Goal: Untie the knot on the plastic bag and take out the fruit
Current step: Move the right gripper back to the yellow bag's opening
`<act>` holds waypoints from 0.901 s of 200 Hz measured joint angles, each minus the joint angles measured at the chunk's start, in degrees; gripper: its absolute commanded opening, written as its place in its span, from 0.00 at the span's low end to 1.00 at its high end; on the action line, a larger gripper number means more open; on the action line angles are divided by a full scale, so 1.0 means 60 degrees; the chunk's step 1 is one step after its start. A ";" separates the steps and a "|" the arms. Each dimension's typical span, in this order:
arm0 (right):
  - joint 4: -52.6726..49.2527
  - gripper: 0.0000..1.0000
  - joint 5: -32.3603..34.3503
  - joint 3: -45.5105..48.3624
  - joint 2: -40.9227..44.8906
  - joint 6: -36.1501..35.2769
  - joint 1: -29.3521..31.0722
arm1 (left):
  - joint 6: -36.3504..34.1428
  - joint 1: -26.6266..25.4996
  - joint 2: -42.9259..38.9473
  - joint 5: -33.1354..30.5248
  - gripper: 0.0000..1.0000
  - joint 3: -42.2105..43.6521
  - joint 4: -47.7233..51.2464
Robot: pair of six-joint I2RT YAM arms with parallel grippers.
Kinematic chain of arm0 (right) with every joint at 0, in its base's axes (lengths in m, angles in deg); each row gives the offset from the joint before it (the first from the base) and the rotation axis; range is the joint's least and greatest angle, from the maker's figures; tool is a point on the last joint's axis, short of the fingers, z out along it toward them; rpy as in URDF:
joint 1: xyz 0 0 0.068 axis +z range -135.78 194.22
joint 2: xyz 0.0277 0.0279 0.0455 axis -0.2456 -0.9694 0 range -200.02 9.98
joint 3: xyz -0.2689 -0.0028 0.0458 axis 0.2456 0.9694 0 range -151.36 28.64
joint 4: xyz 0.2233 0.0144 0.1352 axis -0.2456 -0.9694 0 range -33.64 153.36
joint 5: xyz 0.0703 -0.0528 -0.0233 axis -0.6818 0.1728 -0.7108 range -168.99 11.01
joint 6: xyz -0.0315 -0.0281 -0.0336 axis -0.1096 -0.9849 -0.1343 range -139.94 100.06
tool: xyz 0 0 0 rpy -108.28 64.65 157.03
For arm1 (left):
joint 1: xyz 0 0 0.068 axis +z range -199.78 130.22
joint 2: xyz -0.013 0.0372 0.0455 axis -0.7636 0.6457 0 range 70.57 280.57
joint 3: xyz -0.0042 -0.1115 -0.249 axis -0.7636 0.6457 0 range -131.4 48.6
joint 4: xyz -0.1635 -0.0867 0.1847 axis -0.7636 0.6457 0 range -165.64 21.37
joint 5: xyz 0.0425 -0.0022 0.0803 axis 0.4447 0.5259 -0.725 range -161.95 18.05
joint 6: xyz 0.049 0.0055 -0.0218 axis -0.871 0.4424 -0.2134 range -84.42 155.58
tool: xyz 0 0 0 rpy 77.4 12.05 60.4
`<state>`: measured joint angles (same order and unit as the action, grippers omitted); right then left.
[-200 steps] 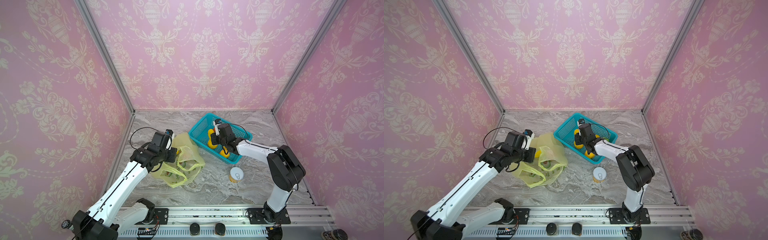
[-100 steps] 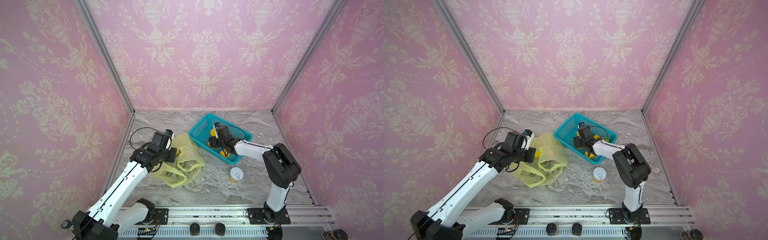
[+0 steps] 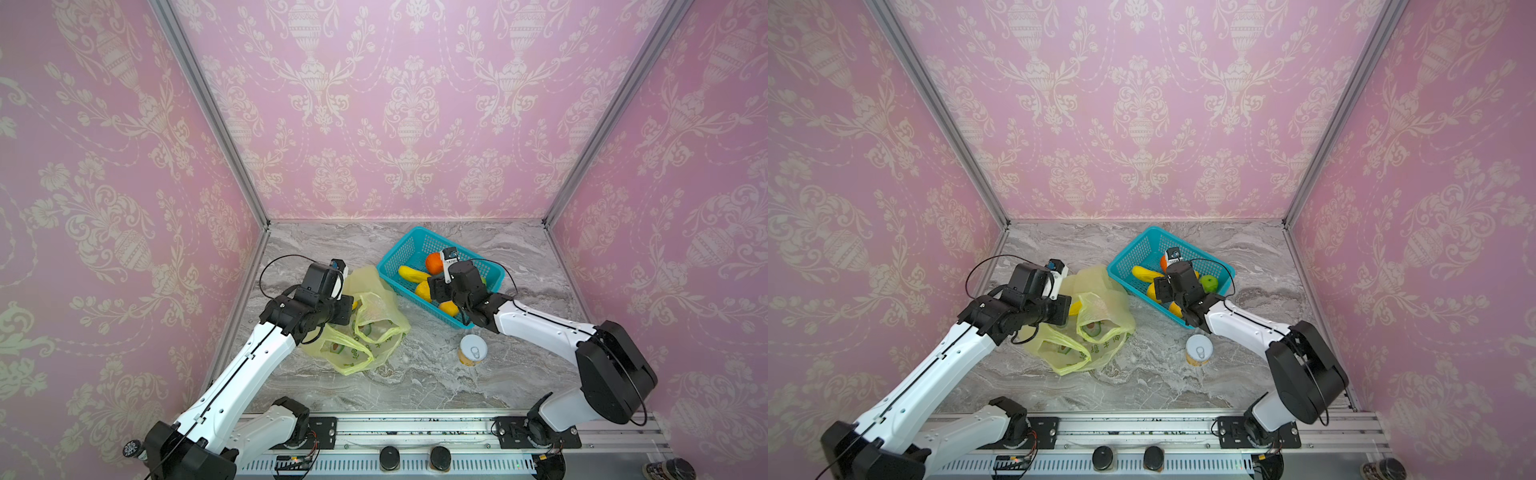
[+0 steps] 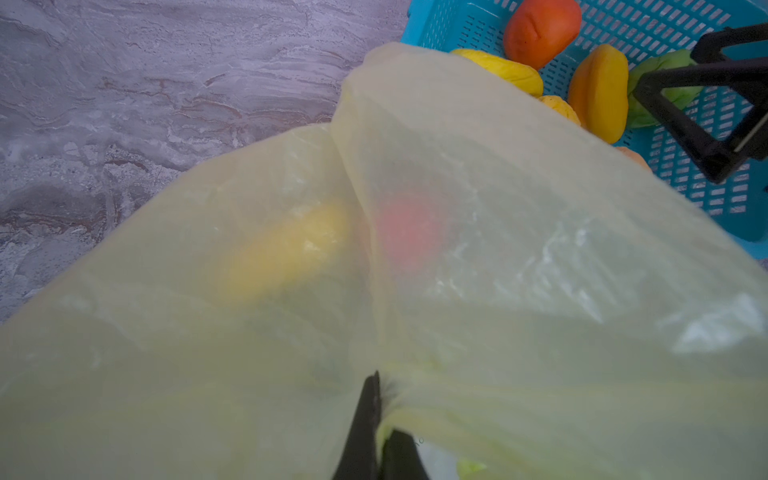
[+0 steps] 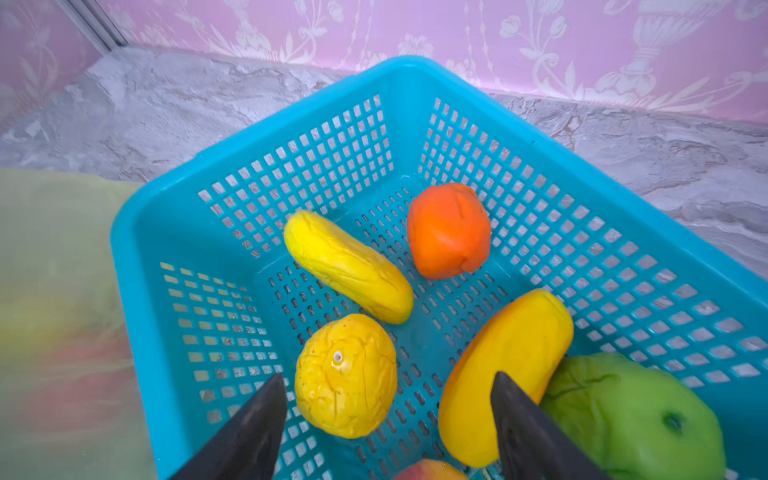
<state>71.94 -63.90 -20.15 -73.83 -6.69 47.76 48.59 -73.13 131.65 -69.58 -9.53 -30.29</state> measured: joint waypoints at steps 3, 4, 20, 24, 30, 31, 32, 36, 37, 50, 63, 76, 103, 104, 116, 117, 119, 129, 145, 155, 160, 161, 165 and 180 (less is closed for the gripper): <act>0.0051 0.75 0.0025 0.0113 0.0135 -0.0018 0.0007 | 0.0000 0.0000 0.0000 0.0000 0.00 0.0000 0.0000; 0.0087 0.75 0.0029 0.0164 0.0200 -0.0015 0.0015 | 0.0000 0.0000 0.0000 0.0000 0.00 0.0000 0.0000; 0.0455 0.64 0.0055 0.0798 0.0998 -0.0146 0.0087 | 0.0000 0.0000 0.0000 0.0000 0.00 0.0000 0.0000; 0.0597 0.61 0.0036 0.0998 0.1249 -0.0233 0.0146 | 0.0000 0.0000 0.0000 0.0000 0.00 0.0000 0.0000; 0.0780 0.58 -0.0029 0.1249 0.1559 -0.0375 0.0237 | 0.0000 0.0000 0.0000 0.0000 0.00 0.0000 0.0004; 0.0838 0.57 -0.0044 0.1315 0.1628 -0.0353 0.0262 | 0.0000 0.0000 0.0000 0.0000 0.00 0.0000 0.0004; 0.0860 0.57 -0.0040 0.1348 0.1665 -0.0350 0.0273 | 0.0000 0.0000 0.0000 0.0000 0.00 0.0000 0.0004; 0.0987 0.55 -0.0117 0.1530 0.1905 -0.0517 0.0382 | 0.0000 0.0000 0.0000 0.0000 0.00 0.0000 0.0000; 0.1009 0.55 -0.0127 0.1559 0.1942 -0.0506 0.0401 | 0.0000 0.0000 0.0000 0.0000 0.00 0.0000 0.0000; 0.1490 0.51 -0.0452 0.2073 0.2594 -0.0871 0.0845 | 0.0000 0.0000 0.0000 0.0000 0.00 0.0000 0.0000; 0.2000 0.49 -0.0922 0.2492 0.3133 -0.1359 0.1472 | 0.0000 0.0000 0.0000 0.0000 0.00 0.0000 0.0000; 0.2433 0.47 -0.1384 0.2765 0.3446 -0.1898 0.2164 | 0.0000 0.0000 0.0000 0.0000 0.00 0.0000 0.0000; 0.2994 0.44 -0.2229 0.2922 0.3497 -0.3009 0.3519 | 0.0000 0.0000 0.0000 0.0000 0.00 0.0000 0.0000; 0.3013 0.44 -0.2244 0.2922 0.3497 -0.3038 0.3548 | 0.0000 0.0000 0.0000 0.0000 0.00 0.0000 0.0000; 0.3217 0.42 -0.2514 0.2932 0.3377 -0.3417 0.3934 | 0.0000 0.0000 0.0000 0.0000 0.00 0.0000 0.0000; 0.3238 0.42 -0.2535 0.2932 0.3366 -0.3450 0.3956 | 0.0000 0.0000 0.0000 0.0000 0.00 0.0000 0.0000; 0.3275 0.41 -0.2579 0.2932 0.3340 -0.3497 0.4003 | 0.0000 0.0000 0.0000 0.0000 0.00 0.0000 0.0000; 0.3472 0.39 -0.2758 0.2932 0.3118 -0.3734 0.4160 | 0.0000 0.0000 0.0000 0.0000 0.00 0.0000 0.0000; 0.3606 0.34 -0.3038 0.2878 0.2594 -0.3963 0.4229 | 0.0000 0.0000 0.0000 0.0000 0.00 0.0000 0.0004; 0.3621 0.33 -0.3151 0.2790 0.2153 -0.4095 0.4229 | 0.0000 0.0000 0.0000 0.0000 0.00 0.0000 0.0000; 0.3636 0.31 -0.3213 0.2743 0.1934 -0.4127 0.4229 | 0.0000 0.0000 0.0000 0.0000 0.00 0.0000 0.0000; 0.3636 0.31 -0.3224 0.2721 0.1861 -0.4156 0.4229 | 0.0000 0.0000 0.0000 0.0000 0.00 0.0000 0.0000; 0.3636 0.30 -0.3271 0.2670 0.1694 -0.4189 0.4229 | 0.0000 0.0000 0.0000 0.0000 0.00 0.0000 0.0000; 0.3646 0.26 -0.3366 0.2408 0.0987 -0.4288 0.4229 | 0.0000 0.0000 0.0000 0.0000 0.00 0.0000 0.0000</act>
<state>93.82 -84.10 -5.70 -67.91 -32.41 73.13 48.59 -73.13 131.65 -69.58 -9.53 -30.29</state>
